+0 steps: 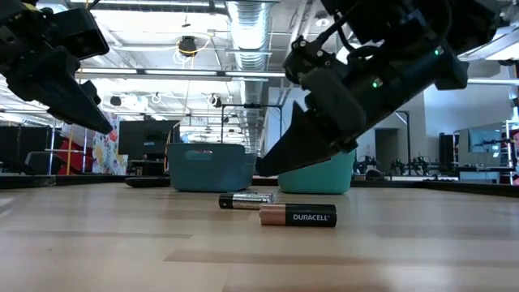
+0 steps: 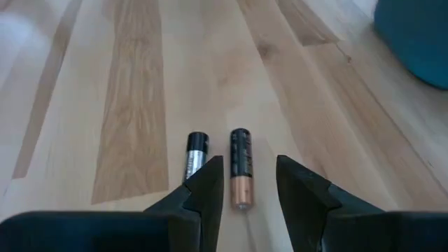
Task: Sort batteries
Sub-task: Put the black battery into the blue bin
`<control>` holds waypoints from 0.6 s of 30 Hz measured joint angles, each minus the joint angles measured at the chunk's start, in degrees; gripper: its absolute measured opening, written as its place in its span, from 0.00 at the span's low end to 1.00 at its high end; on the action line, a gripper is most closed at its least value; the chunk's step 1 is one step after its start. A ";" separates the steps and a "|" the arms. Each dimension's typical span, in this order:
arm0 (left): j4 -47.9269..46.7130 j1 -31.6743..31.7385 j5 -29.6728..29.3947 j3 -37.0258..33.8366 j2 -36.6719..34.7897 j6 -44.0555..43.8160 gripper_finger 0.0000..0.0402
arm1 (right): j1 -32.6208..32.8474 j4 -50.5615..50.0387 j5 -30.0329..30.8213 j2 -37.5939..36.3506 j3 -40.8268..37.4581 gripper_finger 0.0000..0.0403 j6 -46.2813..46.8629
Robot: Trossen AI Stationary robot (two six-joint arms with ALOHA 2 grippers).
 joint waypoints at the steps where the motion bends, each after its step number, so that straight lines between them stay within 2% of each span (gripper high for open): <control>1: 0.05 0.00 -0.02 0.00 0.02 0.00 0.32 | 0.01 0.14 -0.10 0.51 0.42 0.37 -0.81; 9: -0.05 0.02 -0.05 0.00 0.02 1.14 0.32 | 0.00 -0.68 -0.69 4.28 3.52 0.37 -6.78; 18: 0.27 0.00 -0.09 0.00 0.02 -0.36 0.32 | -1.83 -2.62 -1.63 5.92 3.75 0.34 -2.87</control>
